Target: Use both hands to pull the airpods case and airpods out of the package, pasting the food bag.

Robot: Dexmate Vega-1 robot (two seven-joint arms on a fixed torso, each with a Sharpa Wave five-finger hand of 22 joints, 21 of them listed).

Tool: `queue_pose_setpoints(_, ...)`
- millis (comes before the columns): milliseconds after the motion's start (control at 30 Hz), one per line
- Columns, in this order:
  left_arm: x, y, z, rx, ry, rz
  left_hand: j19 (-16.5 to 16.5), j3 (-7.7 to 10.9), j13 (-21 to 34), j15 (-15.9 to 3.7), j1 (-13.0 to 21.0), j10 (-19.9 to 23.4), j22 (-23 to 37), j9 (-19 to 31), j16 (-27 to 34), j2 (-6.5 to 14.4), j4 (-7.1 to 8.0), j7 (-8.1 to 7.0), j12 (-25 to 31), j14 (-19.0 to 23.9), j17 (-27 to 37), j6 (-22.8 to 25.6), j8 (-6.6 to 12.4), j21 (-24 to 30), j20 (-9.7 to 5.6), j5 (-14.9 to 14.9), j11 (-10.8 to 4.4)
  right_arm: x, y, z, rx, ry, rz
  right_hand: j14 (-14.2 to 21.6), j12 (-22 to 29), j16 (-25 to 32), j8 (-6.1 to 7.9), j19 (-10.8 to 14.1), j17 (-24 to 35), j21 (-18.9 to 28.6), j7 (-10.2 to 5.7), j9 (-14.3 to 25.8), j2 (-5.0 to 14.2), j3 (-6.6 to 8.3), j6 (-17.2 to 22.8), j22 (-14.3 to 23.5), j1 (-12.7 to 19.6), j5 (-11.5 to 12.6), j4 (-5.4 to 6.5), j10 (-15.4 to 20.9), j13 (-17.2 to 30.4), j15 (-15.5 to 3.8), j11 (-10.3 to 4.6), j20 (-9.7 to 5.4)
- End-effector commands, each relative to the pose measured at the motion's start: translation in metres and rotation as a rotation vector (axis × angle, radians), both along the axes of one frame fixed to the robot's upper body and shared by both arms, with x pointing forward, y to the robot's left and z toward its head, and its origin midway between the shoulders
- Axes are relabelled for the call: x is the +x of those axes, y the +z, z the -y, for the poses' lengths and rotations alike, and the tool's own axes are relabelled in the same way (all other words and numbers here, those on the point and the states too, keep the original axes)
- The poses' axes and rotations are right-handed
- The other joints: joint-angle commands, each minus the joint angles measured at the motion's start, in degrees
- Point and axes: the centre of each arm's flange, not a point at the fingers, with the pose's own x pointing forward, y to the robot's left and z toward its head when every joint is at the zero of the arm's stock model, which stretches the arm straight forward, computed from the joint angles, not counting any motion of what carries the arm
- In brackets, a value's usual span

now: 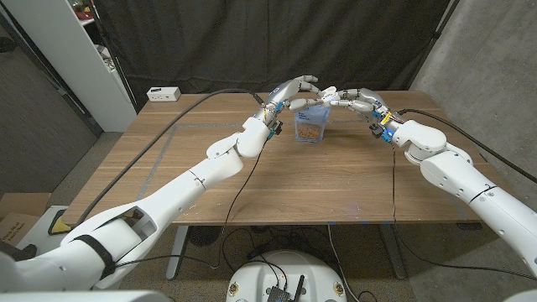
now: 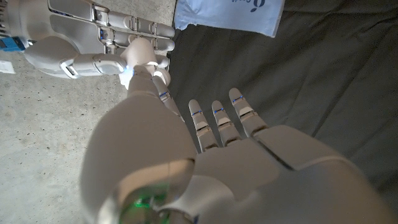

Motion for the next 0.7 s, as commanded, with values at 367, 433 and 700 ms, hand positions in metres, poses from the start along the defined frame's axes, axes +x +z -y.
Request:
queue_pose_setpoints(367, 0.0012, -0.005, 0.0057, -0.047, -0.008, 0.01, 0.7, 1.61, 0.1, -3.06, 5.0, 1.2, 0.3, 0.2, 0.3, 1.4, -2.3, 2.26, 0.3, 0.8, 0.0, 2.0, 0.96, 0.8, 0.18, 1.6, -0.02, -0.0053, -0.0023, -0.0011, 0.002, 0.022, 0.01, -0.3, -0.4, 0.4, 2.75, -0.1, 0.0, 0.2, 0.25, 28.5, 0.21, -0.2, 0.5, 0.0, 0.9, 0.3, -0.26, -0.1, 0.2, -3.86, 0.41, 0.06)
queue_pose_setpoints(433, 0.0015, -0.005, 0.006, -0.052, -0.009, 0.009, 0.8, 1.79, 0.1, -3.34, 5.4, 1.4, 0.3, 0.4, 0.4, 1.6, -2.45, 2.71, 0.4, 1.0, 0.0, 2.8, 1.4, 0.9, -0.02, 1.8, -0.29, -0.0055, -0.0025, -0.0009, 0.003, 0.023, 0.009, -0.2, -0.4, 0.4, 2.72, -0.1, 0.0, 0.2, 0.22, 28.5, 0.21, -0.22, 0.4, 0.0, 0.9, 0.3, -0.24, -0.1, 0.2, -3.84, 0.45, 0.05)
queue_pose_setpoints(700, 0.0022, -0.0038, 0.005, -0.075, -0.024, 0.007, 1.1, 2.5, 0.2, -3.59, 6.6, 2.0, 0.4, 1.8, 0.6, 2.3, -2.61, 4.3, 0.6, 1.4, 0.2, 5.4, 3.26, 1.3, -0.18, 2.1, -0.71, -0.005, -0.003, -0.0007, 0.007, 0.022, 0.009, -0.4, -0.5, 0.5, 2.54, -0.2, 0.1, 0.2, -0.15, 28.5, 0.44, -0.4, 0.4, 0.0, 0.6, 0.3, 0.08, -0.1, 0.2, -3.9, 0.33, -0.08)
